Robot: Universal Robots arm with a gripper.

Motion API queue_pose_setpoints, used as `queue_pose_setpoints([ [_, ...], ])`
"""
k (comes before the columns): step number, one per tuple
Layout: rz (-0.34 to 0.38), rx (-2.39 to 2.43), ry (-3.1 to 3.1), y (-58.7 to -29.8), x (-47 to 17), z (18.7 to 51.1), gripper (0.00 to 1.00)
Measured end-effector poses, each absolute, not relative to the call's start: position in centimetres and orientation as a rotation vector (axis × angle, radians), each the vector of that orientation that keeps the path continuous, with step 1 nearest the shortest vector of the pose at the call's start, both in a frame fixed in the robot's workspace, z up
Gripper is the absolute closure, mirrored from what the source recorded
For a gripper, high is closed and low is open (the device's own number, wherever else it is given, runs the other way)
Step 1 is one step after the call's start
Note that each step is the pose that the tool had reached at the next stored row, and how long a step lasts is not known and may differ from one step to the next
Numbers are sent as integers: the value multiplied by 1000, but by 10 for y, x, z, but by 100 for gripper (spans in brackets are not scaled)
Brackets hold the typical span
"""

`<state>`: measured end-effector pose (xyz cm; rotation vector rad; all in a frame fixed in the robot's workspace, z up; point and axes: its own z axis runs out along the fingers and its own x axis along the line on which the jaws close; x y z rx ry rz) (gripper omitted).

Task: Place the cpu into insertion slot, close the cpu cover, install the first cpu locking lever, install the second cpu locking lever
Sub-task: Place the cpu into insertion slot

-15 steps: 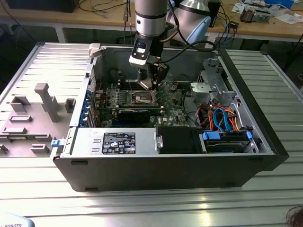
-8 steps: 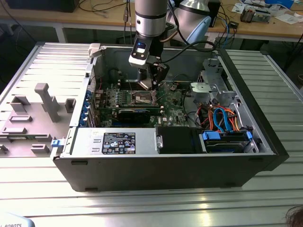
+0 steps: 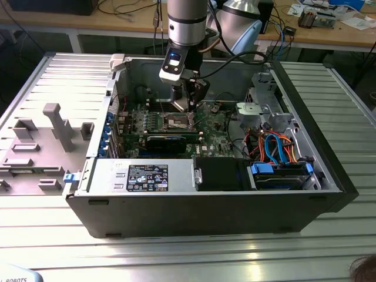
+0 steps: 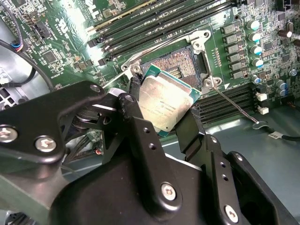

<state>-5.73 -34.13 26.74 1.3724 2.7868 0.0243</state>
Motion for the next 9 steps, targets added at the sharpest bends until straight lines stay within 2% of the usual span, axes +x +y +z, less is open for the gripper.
queue_pose_setpoints([
  [9, 22, 1394, 2775, -341, -57, 267, 45],
])
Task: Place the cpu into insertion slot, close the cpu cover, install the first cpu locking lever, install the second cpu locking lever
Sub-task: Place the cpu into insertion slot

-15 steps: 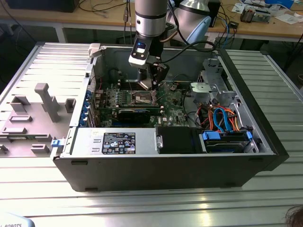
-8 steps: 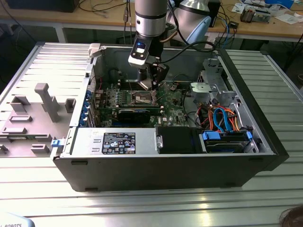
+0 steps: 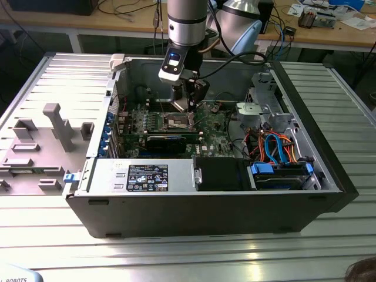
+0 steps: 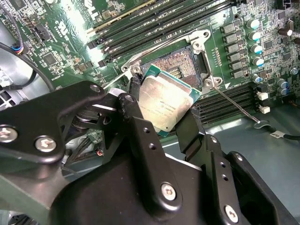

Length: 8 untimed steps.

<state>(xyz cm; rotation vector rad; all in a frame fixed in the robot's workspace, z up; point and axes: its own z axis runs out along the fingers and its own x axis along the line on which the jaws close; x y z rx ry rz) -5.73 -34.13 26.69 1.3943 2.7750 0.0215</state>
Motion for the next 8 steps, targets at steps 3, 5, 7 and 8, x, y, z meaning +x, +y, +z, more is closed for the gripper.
queue_pose_setpoints([
  [3, 21, 1400, 2772, -341, -57, 267, 45],
  [5, 20, 1404, 2770, -341, -57, 267, 45],
  [7, 19, 1410, 2766, -341, -57, 267, 45],
  [8, 19, 1411, 2766, -341, -57, 267, 45],
])
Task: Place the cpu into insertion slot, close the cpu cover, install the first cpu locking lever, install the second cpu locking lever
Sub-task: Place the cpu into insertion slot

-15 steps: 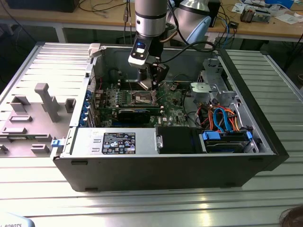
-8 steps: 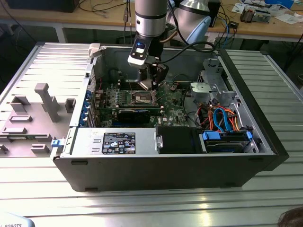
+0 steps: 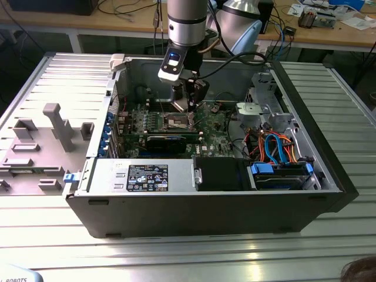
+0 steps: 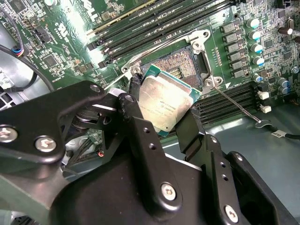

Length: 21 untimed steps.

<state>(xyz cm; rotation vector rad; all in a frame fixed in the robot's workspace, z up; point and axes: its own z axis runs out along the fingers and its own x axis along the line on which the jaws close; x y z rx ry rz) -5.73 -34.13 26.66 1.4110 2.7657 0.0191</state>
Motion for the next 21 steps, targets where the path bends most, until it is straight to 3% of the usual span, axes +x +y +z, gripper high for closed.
queue_pose_setpoints([
  [21, 14, 1454, 2741, -341, -57, 265, 45],
])
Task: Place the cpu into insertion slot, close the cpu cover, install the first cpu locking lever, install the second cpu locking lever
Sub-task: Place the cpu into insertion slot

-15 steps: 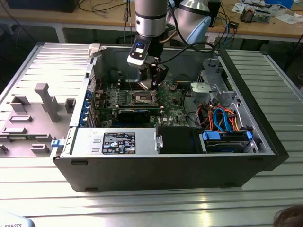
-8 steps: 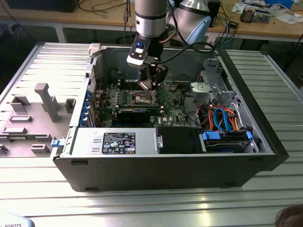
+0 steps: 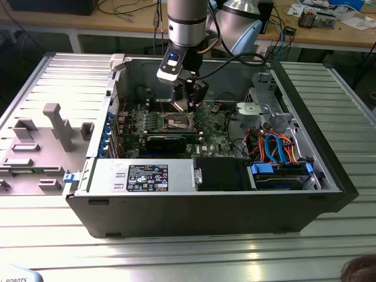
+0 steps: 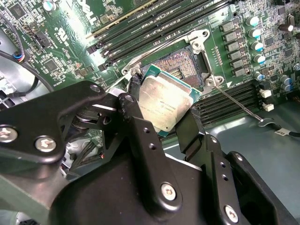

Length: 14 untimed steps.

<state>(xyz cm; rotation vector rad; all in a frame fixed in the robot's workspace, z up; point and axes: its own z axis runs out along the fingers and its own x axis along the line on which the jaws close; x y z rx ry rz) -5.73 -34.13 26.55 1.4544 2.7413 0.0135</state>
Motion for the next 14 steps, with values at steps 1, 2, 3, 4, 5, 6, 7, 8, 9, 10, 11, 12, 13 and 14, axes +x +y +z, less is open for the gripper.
queue_pose_setpoints([
  [1, 13, 1456, 2740, -341, -57, 265, 45],
  [2, 13, 1459, 2739, -341, -57, 265, 45],
  [3, 13, 1463, 2736, -341, -57, 265, 45],
  [4, 12, 1467, 2734, -341, -57, 265, 45],
  [5, 12, 1468, 2733, -341, -57, 265, 45],
  [6, 12, 1470, 2732, -341, -57, 265, 45],
  [7, 12, 1473, 2731, -341, -57, 265, 45],
  [8, 11, 1475, 2730, -341, -57, 265, 45],
  [9, 11, 1479, 2727, -341, -57, 265, 45],
  [10, 11, 1483, 2725, -341, -57, 265, 45],
  [11, 11, 1487, 2723, -341, -57, 265, 45],
  [12, 10, 1490, 2721, -341, -57, 265, 45],
  [13, 10, 1492, 2720, -341, -57, 265, 45],
  [14, 10, 1494, 2719, -341, -57, 265, 45],
])
